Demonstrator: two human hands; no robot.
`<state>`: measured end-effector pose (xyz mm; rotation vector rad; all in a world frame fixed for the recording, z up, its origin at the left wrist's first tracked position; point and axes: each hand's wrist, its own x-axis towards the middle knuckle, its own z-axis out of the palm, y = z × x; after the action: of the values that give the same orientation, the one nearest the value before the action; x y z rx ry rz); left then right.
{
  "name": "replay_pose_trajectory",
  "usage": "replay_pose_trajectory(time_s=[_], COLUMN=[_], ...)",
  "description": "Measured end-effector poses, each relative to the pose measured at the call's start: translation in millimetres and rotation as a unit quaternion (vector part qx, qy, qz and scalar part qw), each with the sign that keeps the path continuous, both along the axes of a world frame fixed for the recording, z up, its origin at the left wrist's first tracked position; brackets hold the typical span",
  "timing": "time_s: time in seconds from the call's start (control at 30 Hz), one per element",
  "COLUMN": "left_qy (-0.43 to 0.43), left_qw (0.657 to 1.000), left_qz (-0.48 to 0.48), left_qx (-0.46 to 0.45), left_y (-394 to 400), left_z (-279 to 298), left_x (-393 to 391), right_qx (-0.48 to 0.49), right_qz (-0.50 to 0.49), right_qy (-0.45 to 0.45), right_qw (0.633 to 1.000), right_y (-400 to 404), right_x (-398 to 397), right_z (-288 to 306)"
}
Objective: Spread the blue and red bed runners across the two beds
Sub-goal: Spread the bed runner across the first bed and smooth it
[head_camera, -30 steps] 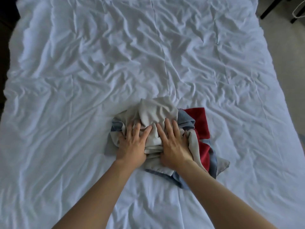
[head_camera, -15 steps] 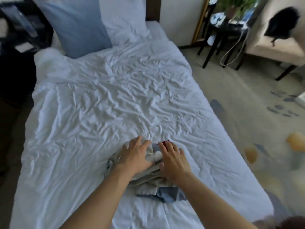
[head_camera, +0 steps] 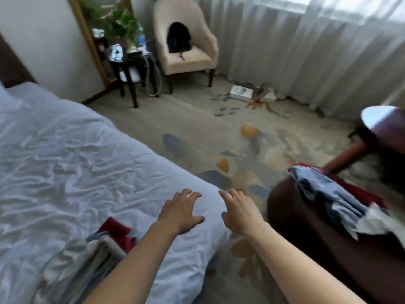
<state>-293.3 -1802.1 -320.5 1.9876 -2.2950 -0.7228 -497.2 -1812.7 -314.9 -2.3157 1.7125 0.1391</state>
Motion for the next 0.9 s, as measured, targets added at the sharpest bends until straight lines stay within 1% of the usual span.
replay_pose_trajectory(time_s=[0.2,0.3,0.4,0.53,0.67,0.9], left_qy=[0.009,0.011,0.001,-0.005,-0.013,-0.029], left_qw=[0.991,0.984,0.974,0.959,0.946,0.932], left_qz=[-0.130,-0.177,-0.226,-0.283,-0.323,-0.361], left_qx=[-0.021,-0.028,-0.029,-0.032,-0.025,-0.002], left_y=[-43.6,-56.7,-66.1,-85.2,-117.9,-213.6], left_z=[13.0,18.9,24.8,23.6,6.1,-56.7], left_x=[-196.4,-283.6,-357.5,-441.1,-511.6,-619.4], right_qx=[0.007,0.003,0.001,0.002,0.017,0.070], right_qz=[-0.137,-0.183,-0.230,-0.290,-0.339,-0.373], right_qy=[0.023,0.022,0.014,0.005,0.007,0.017], right_qw=[0.990,0.983,0.973,0.957,0.941,0.925], right_y=[14.8,23.5,30.6,34.5,28.5,-47.0], right_x=[-198.2,-276.6,-339.0,-409.9,-474.6,-582.5], right_z=[7.4,9.3,11.2,5.7,-11.3,-52.6])
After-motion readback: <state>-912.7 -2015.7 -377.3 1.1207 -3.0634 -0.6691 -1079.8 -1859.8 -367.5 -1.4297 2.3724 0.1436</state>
